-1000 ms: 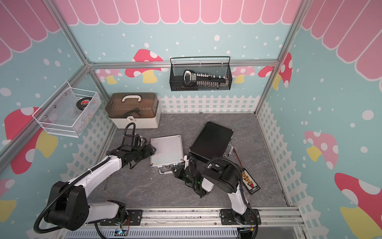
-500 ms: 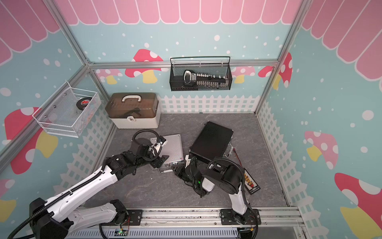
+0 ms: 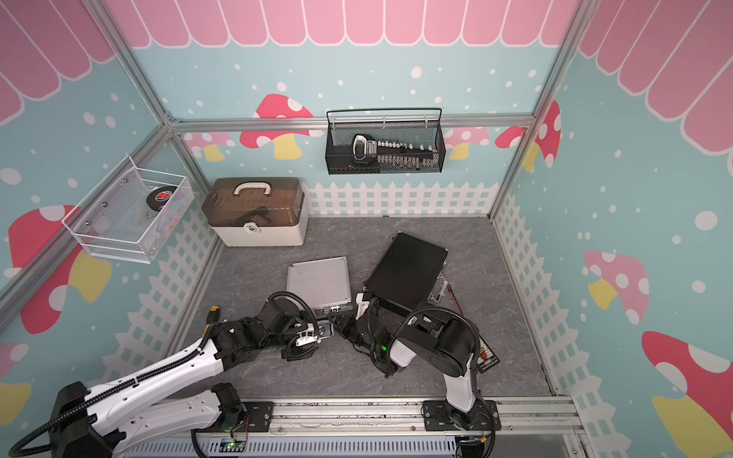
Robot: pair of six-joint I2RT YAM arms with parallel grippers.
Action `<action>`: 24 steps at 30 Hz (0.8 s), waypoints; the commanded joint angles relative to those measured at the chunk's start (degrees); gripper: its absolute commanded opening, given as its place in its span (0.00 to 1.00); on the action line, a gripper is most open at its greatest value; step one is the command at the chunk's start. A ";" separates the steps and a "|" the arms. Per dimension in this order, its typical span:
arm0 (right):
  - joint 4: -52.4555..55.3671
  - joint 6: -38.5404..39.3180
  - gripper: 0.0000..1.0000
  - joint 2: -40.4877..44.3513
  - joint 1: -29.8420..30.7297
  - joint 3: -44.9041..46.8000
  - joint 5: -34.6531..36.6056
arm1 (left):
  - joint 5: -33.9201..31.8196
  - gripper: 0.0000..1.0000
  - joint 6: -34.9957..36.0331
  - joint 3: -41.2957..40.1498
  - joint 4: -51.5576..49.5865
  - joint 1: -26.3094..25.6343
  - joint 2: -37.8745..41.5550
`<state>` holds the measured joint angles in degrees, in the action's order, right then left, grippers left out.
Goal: Open the poker set cases
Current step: Open the fastener on the poker set case.
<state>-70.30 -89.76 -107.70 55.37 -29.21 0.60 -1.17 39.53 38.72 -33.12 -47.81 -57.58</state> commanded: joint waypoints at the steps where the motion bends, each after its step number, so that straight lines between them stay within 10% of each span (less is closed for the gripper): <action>1: -5.75 -0.33 0.00 2.41 -0.07 -0.11 0.05 | -4.87 0.78 2.63 -1.90 7.88 -0.35 -0.32; 24: -7.45 -0.02 0.00 3.82 0.08 0.60 -0.32 | -10.83 0.77 3.61 -2.94 16.75 0.47 -9.23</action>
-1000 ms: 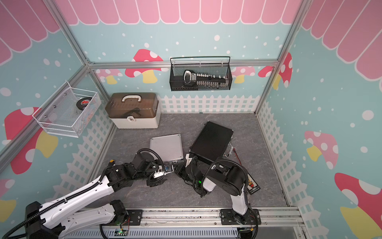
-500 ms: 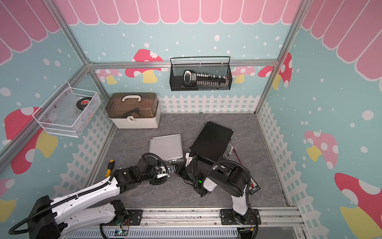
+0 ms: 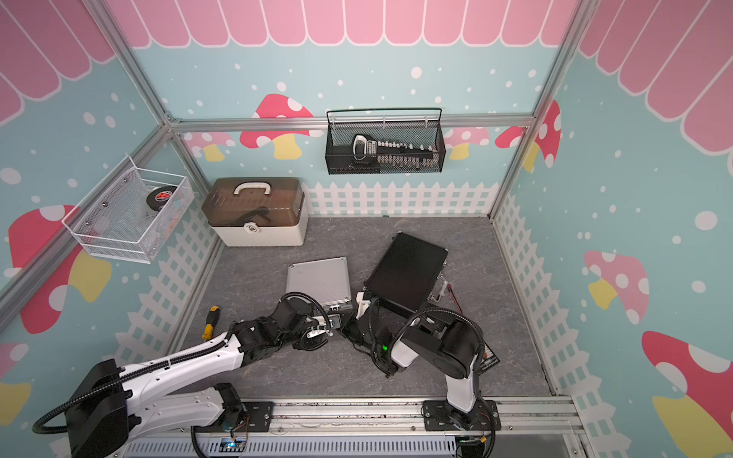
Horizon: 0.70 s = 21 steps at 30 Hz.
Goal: Open the poker set cases
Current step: Open the fastener on the poker set case.
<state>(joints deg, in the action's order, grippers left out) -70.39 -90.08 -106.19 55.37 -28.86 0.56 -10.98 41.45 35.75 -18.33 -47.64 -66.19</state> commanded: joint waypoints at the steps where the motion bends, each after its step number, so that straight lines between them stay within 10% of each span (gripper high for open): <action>1: -7.51 0.30 0.00 2.20 0.08 0.27 -0.23 | -0.96 0.76 1.70 0.06 1.94 0.48 -0.96; 21: -9.04 0.29 0.00 1.78 0.15 0.52 0.05 | 3.50 0.68 3.41 0.12 -3.38 0.70 -0.36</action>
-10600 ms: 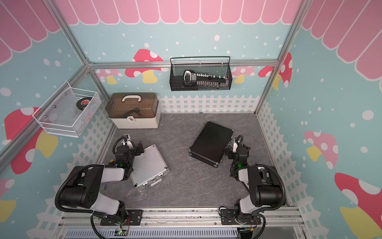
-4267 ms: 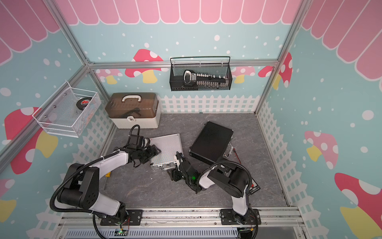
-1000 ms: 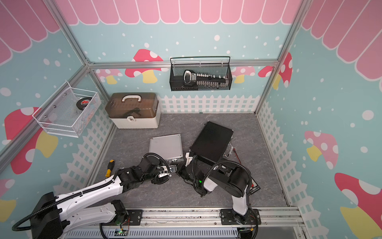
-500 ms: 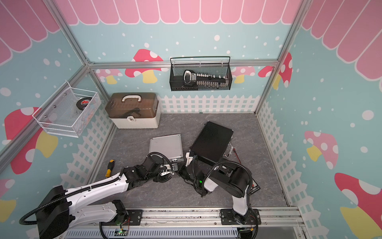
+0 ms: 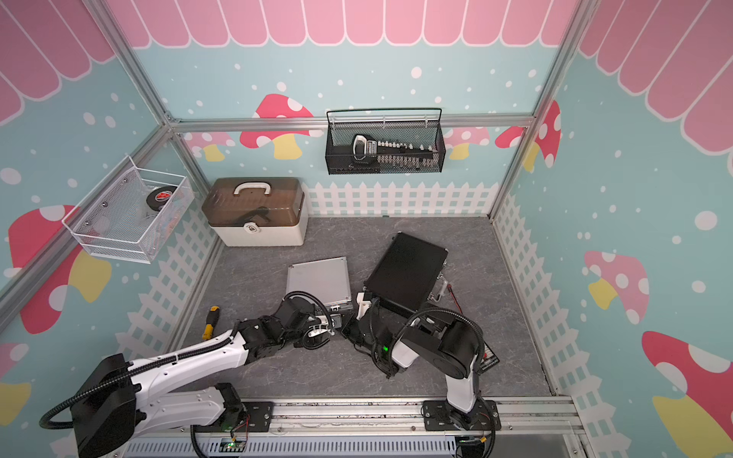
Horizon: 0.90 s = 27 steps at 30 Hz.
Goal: Open the poker set cases
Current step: Open the fastener on the poker set case.
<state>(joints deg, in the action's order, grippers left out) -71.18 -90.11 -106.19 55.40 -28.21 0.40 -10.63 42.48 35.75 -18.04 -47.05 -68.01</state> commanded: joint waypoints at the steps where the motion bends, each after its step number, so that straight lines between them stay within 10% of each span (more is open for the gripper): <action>1: -8.28 0.28 0.00 1.69 0.14 -0.16 0.22 | 3.72 0.68 2.67 0.05 -4.58 0.11 2.03; 27: -10.20 -0.96 0.00 -0.55 0.12 -0.26 0.65 | 7.75 0.67 2.96 0.90 -8.06 -0.94 -0.78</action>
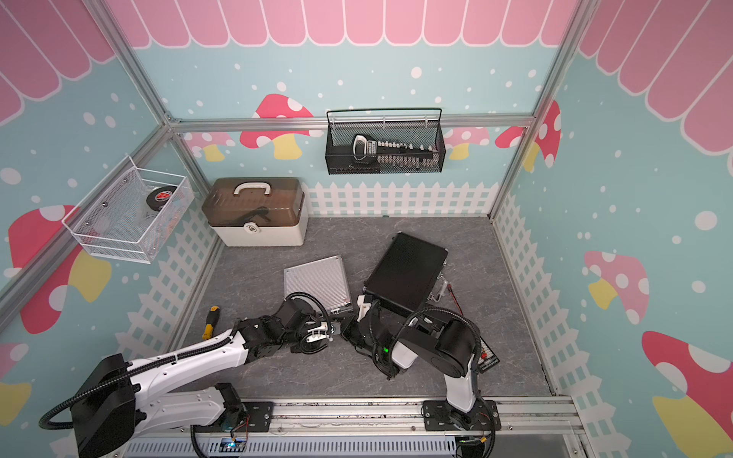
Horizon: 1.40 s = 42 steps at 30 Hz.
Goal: Open the poker set cases
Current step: Open the fastener on the poker set case.
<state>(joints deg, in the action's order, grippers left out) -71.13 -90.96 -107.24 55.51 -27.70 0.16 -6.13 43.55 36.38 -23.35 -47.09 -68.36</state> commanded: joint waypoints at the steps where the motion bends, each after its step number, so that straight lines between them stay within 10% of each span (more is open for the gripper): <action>1: -10.17 -0.12 0.00 0.54 0.04 -0.65 0.89 | 3.17 0.67 1.89 0.42 -2.88 -0.98 -0.70; 28: -12.63 -0.85 0.00 -0.84 0.09 0.23 1.57 | 3.21 0.66 1.36 1.50 -4.13 -1.69 -2.41; 42: -14.03 -4.26 0.07 -4.27 0.66 3.31 2.96 | 5.33 0.81 -1.06 0.45 -2.03 -1.64 6.95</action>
<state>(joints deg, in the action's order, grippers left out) -80.42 -93.71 -110.56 55.57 -25.45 2.15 -2.74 42.76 37.21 -25.50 -48.51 -63.37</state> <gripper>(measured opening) 0.113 0.814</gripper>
